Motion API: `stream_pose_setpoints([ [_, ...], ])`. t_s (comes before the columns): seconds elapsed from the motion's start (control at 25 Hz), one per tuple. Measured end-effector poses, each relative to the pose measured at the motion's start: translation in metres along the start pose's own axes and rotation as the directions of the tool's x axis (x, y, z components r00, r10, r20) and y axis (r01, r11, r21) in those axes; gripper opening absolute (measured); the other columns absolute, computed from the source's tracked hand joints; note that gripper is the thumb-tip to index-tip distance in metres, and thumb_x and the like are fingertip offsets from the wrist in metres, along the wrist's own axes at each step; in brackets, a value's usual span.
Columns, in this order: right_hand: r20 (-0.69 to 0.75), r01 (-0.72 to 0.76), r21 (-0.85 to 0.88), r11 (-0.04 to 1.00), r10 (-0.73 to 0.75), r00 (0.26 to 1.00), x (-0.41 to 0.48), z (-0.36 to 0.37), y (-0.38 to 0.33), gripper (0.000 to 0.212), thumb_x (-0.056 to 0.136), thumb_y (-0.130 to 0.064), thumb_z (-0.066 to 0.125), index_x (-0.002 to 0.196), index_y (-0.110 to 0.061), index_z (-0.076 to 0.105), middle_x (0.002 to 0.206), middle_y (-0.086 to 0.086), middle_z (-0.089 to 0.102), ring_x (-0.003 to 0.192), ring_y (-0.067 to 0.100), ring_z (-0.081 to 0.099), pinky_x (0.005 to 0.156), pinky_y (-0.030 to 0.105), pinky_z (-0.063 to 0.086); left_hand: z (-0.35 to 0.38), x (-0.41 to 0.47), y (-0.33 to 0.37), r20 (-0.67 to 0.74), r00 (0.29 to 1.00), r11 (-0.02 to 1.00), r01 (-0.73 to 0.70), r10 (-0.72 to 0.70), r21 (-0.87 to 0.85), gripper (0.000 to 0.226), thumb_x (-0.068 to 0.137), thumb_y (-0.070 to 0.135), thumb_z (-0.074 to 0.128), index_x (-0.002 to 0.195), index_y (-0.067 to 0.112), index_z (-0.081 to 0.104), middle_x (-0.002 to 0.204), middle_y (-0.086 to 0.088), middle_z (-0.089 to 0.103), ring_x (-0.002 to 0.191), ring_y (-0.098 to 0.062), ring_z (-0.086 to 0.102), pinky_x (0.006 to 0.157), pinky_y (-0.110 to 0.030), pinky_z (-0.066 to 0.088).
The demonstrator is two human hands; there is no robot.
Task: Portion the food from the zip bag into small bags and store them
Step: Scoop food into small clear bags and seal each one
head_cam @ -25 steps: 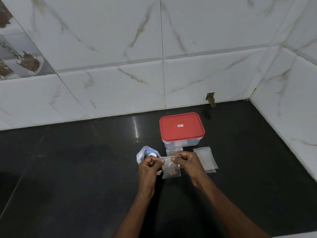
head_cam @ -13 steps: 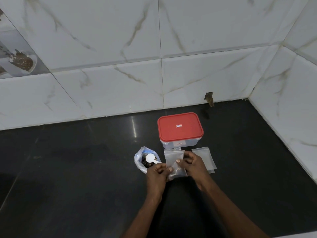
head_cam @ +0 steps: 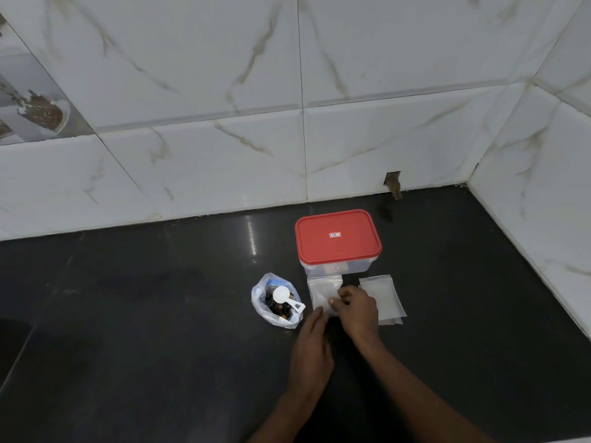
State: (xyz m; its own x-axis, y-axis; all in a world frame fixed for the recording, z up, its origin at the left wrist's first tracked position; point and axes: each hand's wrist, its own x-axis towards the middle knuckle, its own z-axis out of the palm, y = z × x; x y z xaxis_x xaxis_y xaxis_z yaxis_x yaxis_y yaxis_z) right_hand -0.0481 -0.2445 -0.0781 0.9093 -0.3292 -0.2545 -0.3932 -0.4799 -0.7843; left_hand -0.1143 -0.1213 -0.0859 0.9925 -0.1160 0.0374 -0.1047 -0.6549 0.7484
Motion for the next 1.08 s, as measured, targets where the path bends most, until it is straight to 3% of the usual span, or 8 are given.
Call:
stream_pose_setpoints([
  [0.16,-0.039,0.177,-0.230,0.957,-0.190,0.981,-0.003,0.002,0.000,0.013,0.089,-0.028,0.062,0.096,-0.017,0.061,0.092,-0.001,0.064,0.089,0.019,0.061,0.073,0.033,0.049,0.007,0.003,0.001,0.157,0.976,0.986,-0.158,0.147,0.059,0.069,0.089,0.003,0.044,0.156,0.005,0.027,0.164,-0.003,0.019,0.153,-0.016,0.015,0.125,-0.034,0.020],
  [0.36,-0.172,0.289,-0.260,0.921,-0.339,0.925,-0.005,-0.014,0.001,0.029,0.092,-0.013,0.047,0.114,-0.008,0.066,0.113,0.008,0.064,0.106,0.025,0.057,0.088,0.039,0.050,0.022,0.022,-0.005,0.182,0.967,0.934,-0.222,0.176,0.278,0.059,0.091,0.023,0.044,0.144,-0.001,0.048,0.152,-0.019,0.047,0.142,-0.032,0.041,0.111,-0.051,0.040],
  [0.48,-0.322,0.166,-0.395,0.903,-0.306,0.896,0.005,-0.038,0.016,0.026,0.086,0.001,0.059,0.111,0.000,0.067,0.109,0.019,0.066,0.101,0.035,0.058,0.089,0.043,0.047,0.030,0.028,-0.010,0.175,0.971,0.888,-0.224,0.166,0.401,0.059,0.093,0.037,0.042,0.142,0.006,0.053,0.148,-0.013,0.053,0.139,-0.029,0.049,0.112,-0.047,0.032],
  [0.6,-0.317,-0.089,-0.467,0.880,-0.072,0.946,0.025,-0.057,0.029,0.030,0.091,-0.018,0.059,0.117,-0.003,0.061,0.116,0.018,0.063,0.107,0.034,0.054,0.093,0.041,0.042,0.031,0.032,-0.010,0.185,0.974,0.900,-0.193,0.128,0.391,0.064,0.094,0.041,0.034,0.146,0.007,0.048,0.154,-0.014,0.046,0.145,-0.031,0.040,0.117,-0.046,0.017],
  [0.72,-0.292,-0.097,-0.418,0.903,-0.033,0.956,0.035,-0.060,0.037,0.025,0.088,-0.015,0.058,0.109,-0.003,0.061,0.110,0.017,0.066,0.103,0.036,0.058,0.087,0.041,0.044,0.028,0.035,-0.004,0.180,0.978,0.916,-0.162,0.101,0.367,0.070,0.093,0.045,0.030,0.152,0.008,0.039,0.160,-0.010,0.035,0.151,-0.028,0.028,0.121,-0.039,0.008],
  [0.84,-0.328,0.018,-0.183,0.983,-0.078,0.941,0.030,-0.065,0.032,0.018,0.084,-0.006,0.063,0.102,-0.006,0.068,0.098,0.012,0.071,0.090,0.029,0.064,0.080,0.036,0.050,0.020,0.029,0.014,0.131,0.987,0.979,-0.118,0.097,0.165,0.068,0.095,0.043,0.033,0.156,0.015,0.030,0.163,0.004,0.020,0.153,-0.013,0.012,0.126,-0.029,0.007],
  [0.92,-0.285,0.081,-0.023,0.996,-0.084,0.955,0.018,-0.068,0.022,0.014,0.085,-0.006,0.066,0.095,-0.013,0.071,0.091,0.003,0.070,0.082,0.017,0.063,0.076,0.030,0.050,0.007,0.025,0.034,0.055,0.998,0.995,0.028,-0.023,-0.095,0.046,0.100,0.034,0.047,0.142,0.018,0.052,0.144,0.005,0.052,0.137,-0.010,0.047,0.115,-0.032,0.037],
  [1.08,-0.265,0.365,0.048,0.930,-0.341,0.902,-0.016,-0.064,0.003,0.019,0.080,0.000,0.072,0.085,-0.017,0.068,0.082,-0.011,0.063,0.080,0.003,0.061,0.071,0.008,0.045,-0.026,0.050,0.066,0.102,0.887,0.608,0.388,-0.450,-0.693,0.014,0.098,0.021,0.061,0.096,0.009,0.069,0.074,-0.016,0.070,0.064,-0.024,0.067,0.065,-0.039,0.059],
])
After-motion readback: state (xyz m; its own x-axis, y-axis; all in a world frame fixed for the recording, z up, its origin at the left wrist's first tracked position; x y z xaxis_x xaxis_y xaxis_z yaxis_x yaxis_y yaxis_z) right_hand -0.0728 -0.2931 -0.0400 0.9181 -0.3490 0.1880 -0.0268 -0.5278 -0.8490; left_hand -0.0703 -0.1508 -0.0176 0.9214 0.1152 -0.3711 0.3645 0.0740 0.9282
